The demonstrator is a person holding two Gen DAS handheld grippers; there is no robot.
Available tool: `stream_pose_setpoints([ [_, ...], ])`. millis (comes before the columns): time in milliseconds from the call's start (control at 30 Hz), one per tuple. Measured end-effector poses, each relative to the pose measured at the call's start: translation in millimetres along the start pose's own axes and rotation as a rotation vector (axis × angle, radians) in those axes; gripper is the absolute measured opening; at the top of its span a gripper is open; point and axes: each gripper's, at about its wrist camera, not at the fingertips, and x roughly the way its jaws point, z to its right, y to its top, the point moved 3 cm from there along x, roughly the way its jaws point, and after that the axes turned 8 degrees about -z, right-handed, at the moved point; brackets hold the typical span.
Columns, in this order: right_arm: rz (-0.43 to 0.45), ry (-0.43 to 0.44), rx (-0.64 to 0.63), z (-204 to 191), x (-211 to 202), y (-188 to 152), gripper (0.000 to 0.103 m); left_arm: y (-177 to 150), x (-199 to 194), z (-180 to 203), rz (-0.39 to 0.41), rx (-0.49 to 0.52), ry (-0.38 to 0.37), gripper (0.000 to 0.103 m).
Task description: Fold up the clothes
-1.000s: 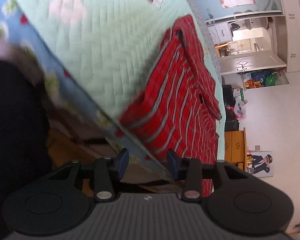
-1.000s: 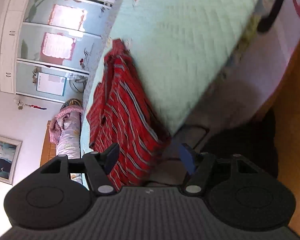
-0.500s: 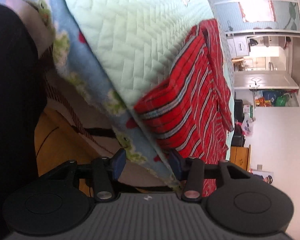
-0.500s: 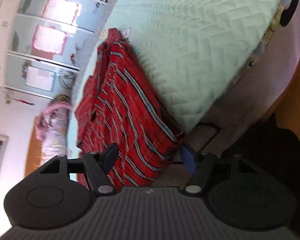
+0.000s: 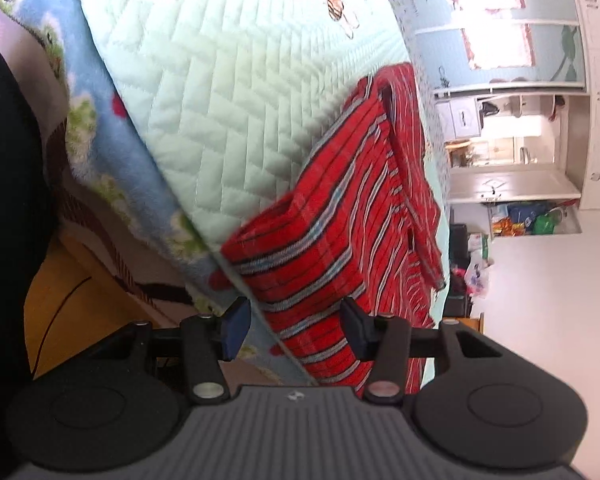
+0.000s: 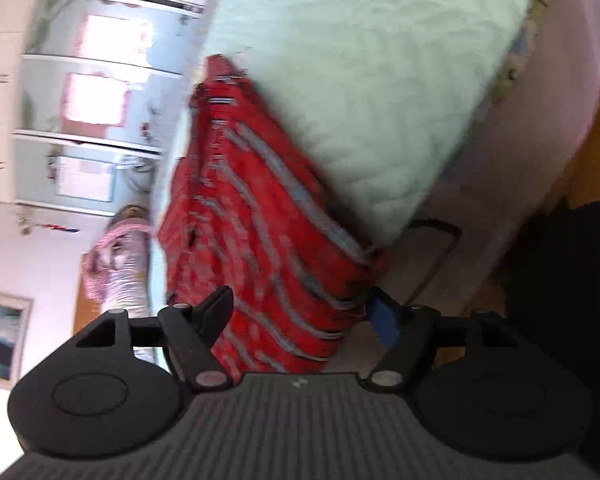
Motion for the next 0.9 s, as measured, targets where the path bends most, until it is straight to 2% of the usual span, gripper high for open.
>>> stream_pose_setpoints([
  [67, 0.001, -0.010, -0.019, -3, 0, 1, 0.072, 1, 1, 2, 0.010, 0.005, -0.004, 0.050],
  [133, 0.005, -0.021, -0.034, -5, -1, 1, 0.063, 1, 3, 8, 0.026, 0.022, -0.014, 0.042],
  [167, 0.007, -0.026, -0.037, -6, -2, 1, 0.048, 1, 2, 11, 0.036, 0.035, -0.021, 0.038],
  [200, 0.013, -0.036, -0.047, -7, -4, 1, 0.025, 0, 0, 14, 0.046, 0.052, -0.027, 0.028],
  [233, 0.019, -0.045, -0.057, -8, -6, 1, 0.015, 0, -1, 17, 0.053, 0.070, -0.029, 0.023],
  [400, 0.045, -0.030, -0.101, -22, -12, 0, 0.011, -1, -1, 26, 0.071, 0.115, -0.044, 0.011],
  [533, 0.066, 0.000, -0.112, -34, -11, 3, 0.011, -1, -2, 23, 0.062, 0.107, -0.047, 0.012],
  [600, 0.067, 0.010, -0.099, -34, -9, 5, 0.018, -1, -1, 21, 0.046, 0.092, -0.050, 0.014],
  [667, 0.058, 0.003, -0.076, -29, -7, 7, 0.022, -1, -1, 20, 0.031, 0.077, -0.053, 0.034],
  [700, 0.058, -0.002, -0.067, -27, -6, 8, 0.030, -1, 0, 19, 0.022, 0.069, -0.052, 0.050],
  [733, 0.057, -0.008, -0.063, -24, -5, 8, 0.034, 0, 2, 19, 0.013, 0.061, -0.046, 0.059],
  [800, 0.052, -0.020, -0.051, -21, -1, 7, 0.036, 3, 8, 18, 0.012, 0.050, -0.034, 0.057],
  [867, 0.048, -0.030, -0.042, -20, 4, 5, 0.036, 5, 10, 18, 0.027, 0.053, -0.036, 0.038],
  [900, 0.048, -0.030, -0.044, -20, 5, 5, 0.036, 6, 11, 19, 0.030, 0.060, -0.036, 0.020],
])
